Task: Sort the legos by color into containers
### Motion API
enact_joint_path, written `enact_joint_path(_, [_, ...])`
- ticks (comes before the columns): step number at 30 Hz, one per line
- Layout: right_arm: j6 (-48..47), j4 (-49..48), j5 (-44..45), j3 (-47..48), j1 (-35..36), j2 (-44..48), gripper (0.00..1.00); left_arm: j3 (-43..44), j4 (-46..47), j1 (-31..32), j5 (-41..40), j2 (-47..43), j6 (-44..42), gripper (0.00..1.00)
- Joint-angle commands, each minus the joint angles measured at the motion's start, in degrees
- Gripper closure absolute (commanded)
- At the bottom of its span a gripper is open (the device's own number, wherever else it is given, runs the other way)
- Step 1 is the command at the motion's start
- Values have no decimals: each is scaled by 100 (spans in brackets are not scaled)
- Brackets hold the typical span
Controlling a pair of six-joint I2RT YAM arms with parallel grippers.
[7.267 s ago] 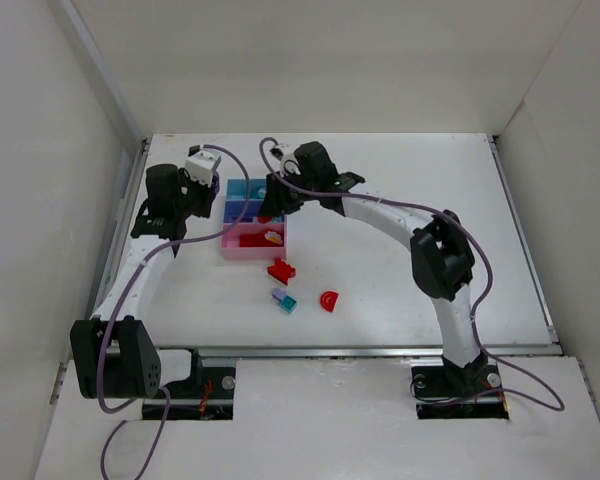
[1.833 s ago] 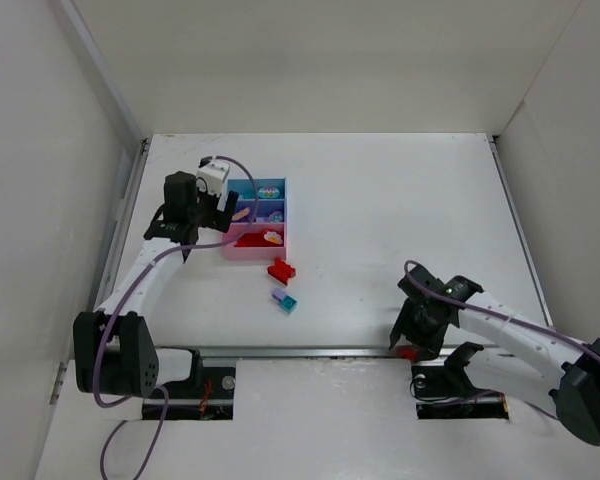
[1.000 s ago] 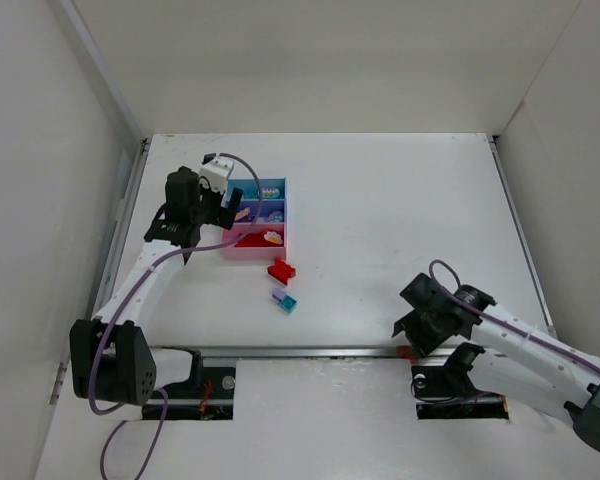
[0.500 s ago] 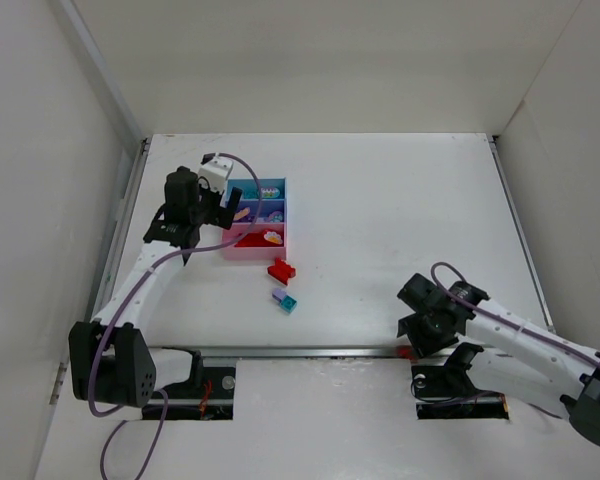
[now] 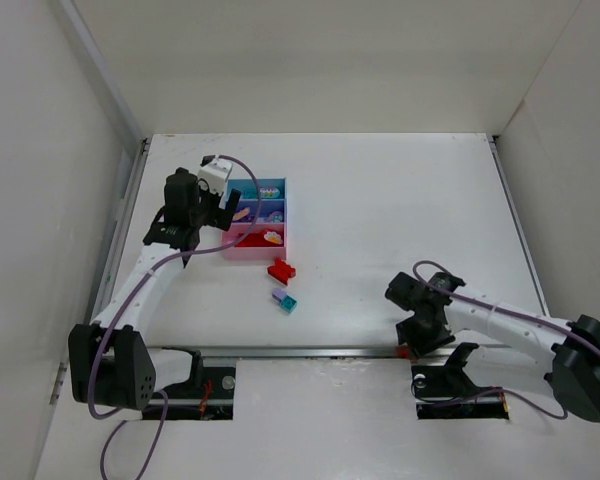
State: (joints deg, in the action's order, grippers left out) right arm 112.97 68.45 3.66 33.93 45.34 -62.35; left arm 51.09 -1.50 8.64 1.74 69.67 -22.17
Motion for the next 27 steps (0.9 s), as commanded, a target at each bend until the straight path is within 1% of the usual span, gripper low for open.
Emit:
enact_joint_path(1, [700, 257, -32, 271, 167, -180, 54, -38, 255, 23, -95, -234, -50, 0])
enact_joint_path(4, [700, 257, -32, 333, 229, -496, 54, -90, 255, 23, -95, -234, -50, 0])
enact_joint_path(9, [761, 257, -32, 386, 229, -761, 65, -91, 255, 23, -147, -287, -111, 0])
enact_joint_path(13, [815, 257, -32, 386, 334, -814, 69, -91, 255, 23, -200, -287, -112, 0])
enact_joint_path(15, [815, 257, -32, 386, 388, -814, 73, -91, 255, 23, -200, -287, -112, 0])
enact_joint_path(17, [815, 257, -32, 386, 388, -814, 81, -91, 255, 23, -200, -340, -112, 0])
enact_joint_path(18, [815, 257, -32, 386, 388, -866, 90, -91, 307, 23, -200, -340, -164, 0])
enact_joint_path(20, [815, 257, -32, 386, 388, -867, 98, -91, 308, 23, -200, -340, -164, 0])
enact_joint_path(21, [815, 257, -32, 386, 388, -867, 100, -91, 308, 23, -200, -340, -164, 0])
enact_joint_path(27, [815, 257, -32, 386, 388, -814, 100, -91, 308, 23, -253, -340, -164, 0])
